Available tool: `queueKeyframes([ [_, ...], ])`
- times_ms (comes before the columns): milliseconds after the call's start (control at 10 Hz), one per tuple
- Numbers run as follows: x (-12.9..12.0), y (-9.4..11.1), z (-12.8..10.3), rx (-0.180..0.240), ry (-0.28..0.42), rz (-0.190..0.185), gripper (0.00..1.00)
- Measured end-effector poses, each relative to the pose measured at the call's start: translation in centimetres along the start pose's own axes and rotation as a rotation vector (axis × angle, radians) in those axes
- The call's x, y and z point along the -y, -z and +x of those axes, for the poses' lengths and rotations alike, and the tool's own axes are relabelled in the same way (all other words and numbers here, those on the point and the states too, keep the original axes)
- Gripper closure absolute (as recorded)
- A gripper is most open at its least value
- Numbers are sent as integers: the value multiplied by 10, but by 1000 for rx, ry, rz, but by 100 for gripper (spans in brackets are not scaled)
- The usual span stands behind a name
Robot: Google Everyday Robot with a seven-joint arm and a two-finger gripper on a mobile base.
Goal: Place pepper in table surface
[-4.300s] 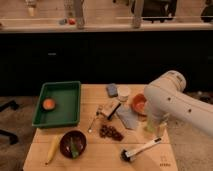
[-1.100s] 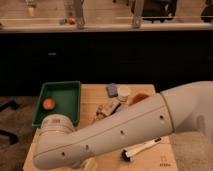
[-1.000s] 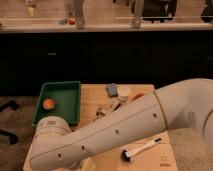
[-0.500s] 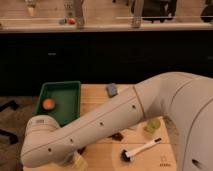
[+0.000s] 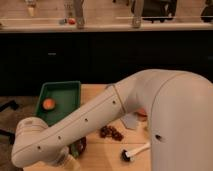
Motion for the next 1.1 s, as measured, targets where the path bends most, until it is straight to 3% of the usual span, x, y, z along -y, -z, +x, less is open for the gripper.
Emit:
queueKeyframes([
  [200, 5, -1, 0, 7, -28, 3, 20],
  [800, 38, -2, 35, 29, -121, 11, 20],
  [900, 38, -6, 37, 29, -116, 0, 20],
  [1100, 38, -10, 35, 32, -13, -24, 20],
])
